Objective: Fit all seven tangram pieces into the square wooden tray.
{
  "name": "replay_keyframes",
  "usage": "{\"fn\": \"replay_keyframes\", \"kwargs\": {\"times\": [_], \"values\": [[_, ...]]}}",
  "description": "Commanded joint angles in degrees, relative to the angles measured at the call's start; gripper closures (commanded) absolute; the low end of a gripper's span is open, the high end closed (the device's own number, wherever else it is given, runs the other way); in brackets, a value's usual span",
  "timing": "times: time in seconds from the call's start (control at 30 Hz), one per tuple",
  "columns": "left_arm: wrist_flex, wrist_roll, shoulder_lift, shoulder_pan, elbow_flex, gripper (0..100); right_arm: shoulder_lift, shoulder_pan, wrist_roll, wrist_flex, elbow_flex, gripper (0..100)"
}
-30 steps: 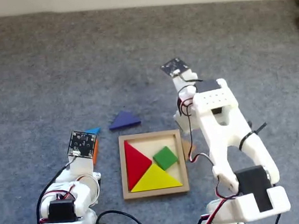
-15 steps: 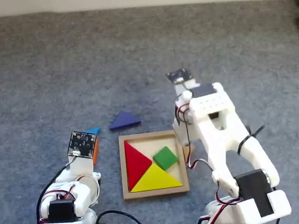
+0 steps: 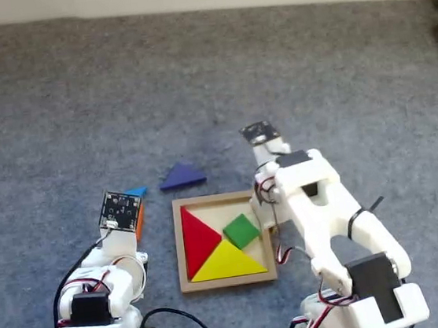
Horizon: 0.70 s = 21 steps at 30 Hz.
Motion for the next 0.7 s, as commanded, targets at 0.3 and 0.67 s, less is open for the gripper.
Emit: {"fn": "replay_keyframes", "kwargs": {"times": [0.3, 0.67], "values": [[0.3, -0.4, -2.8, -0.6, 1.2, 99, -5.1, 5.8, 2.2, 2.9, -3.4, 79.7], [0.3, -0.4, -2.8, -0.6, 1.2, 99, -8.9, -2.2, 7.2, 2.8, -3.6, 79.7]]}}
